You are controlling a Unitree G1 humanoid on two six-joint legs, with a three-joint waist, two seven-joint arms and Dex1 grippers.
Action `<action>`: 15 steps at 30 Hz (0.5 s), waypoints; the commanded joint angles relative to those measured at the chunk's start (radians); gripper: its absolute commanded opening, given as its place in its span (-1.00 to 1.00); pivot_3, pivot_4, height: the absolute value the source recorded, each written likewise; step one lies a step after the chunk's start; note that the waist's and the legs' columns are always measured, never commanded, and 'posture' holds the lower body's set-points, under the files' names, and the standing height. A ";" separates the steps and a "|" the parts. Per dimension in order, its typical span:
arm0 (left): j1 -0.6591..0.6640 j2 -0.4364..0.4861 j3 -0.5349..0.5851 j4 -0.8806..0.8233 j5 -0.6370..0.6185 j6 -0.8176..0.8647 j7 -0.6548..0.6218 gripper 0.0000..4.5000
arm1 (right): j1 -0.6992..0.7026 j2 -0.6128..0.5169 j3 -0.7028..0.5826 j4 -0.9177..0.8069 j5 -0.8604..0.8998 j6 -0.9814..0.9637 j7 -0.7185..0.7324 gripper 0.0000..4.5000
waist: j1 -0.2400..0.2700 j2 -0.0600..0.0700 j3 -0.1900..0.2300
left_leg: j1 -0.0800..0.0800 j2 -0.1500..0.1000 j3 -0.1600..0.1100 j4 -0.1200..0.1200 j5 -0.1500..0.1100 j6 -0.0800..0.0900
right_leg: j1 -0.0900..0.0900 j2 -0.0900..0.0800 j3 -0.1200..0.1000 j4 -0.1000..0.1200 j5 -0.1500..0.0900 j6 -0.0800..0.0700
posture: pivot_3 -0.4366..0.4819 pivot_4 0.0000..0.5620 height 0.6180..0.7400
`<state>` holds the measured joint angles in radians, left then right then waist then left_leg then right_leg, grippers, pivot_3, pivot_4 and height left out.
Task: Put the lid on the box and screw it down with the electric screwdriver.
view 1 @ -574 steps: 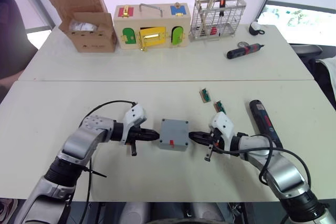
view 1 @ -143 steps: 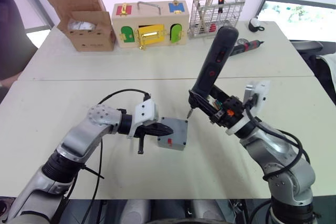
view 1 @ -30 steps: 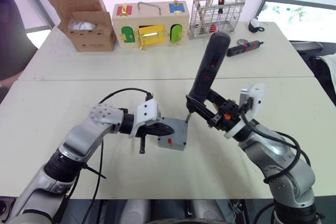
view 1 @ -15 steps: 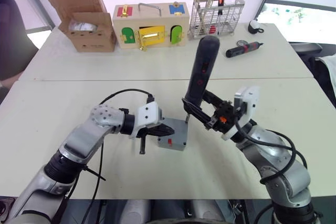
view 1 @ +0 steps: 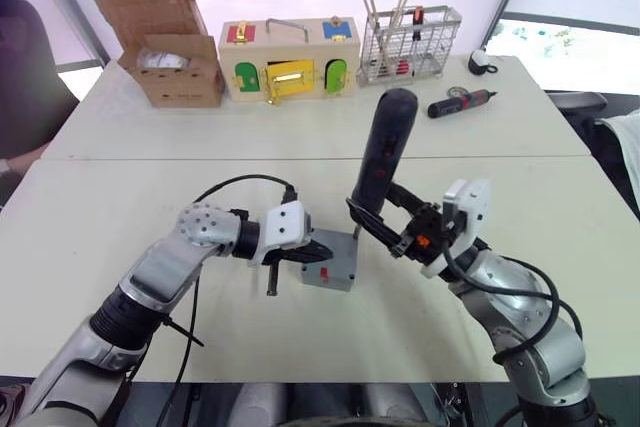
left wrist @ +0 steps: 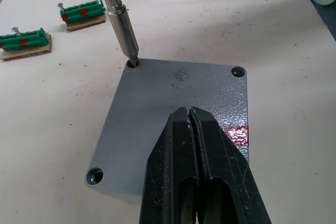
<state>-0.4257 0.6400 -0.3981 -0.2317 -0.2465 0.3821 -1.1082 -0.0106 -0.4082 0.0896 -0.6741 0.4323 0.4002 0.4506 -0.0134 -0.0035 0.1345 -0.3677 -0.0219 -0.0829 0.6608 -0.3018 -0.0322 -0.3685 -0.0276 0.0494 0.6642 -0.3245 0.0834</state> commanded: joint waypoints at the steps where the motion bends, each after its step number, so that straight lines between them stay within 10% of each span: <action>1: 0.049 0.018 -0.079 0.089 0.085 0.034 -0.003 -1.00 | 0.032 -0.002 0.025 0.044 -0.013 0.019 0.011 -0.18 | 0.000 -0.001 -0.003 | 0.000 0.000 0.000 0.000 0.000 0.000 | 0.000 0.000 0.000 0.000 0.000 0.000 | -0.05 -0.47 1.00; 15: 0.056 0.014 -0.075 0.088 0.087 0.026 0.001 -1.00 | 0.026 -0.023 0.046 0.091 -0.065 0.042 0.001 -0.18 | 0.000 0.000 -0.014 | 0.014 0.000 0.000 -0.013 0.000 0.000 | 0.012 -0.001 0.000 -0.011 -0.001 -0.001 | -0.05 -0.47 1.00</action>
<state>-0.4139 0.6341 -0.4067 -0.2186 -0.2381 0.3745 -1.1056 -0.0090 -0.4126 0.1126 -0.6434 0.3966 0.3925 0.4513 -0.0133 -0.0036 0.1206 -0.3534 -0.0218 -0.0829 0.6479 -0.3021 -0.0319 -0.3562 -0.0290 0.0499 0.6535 -0.3257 0.0821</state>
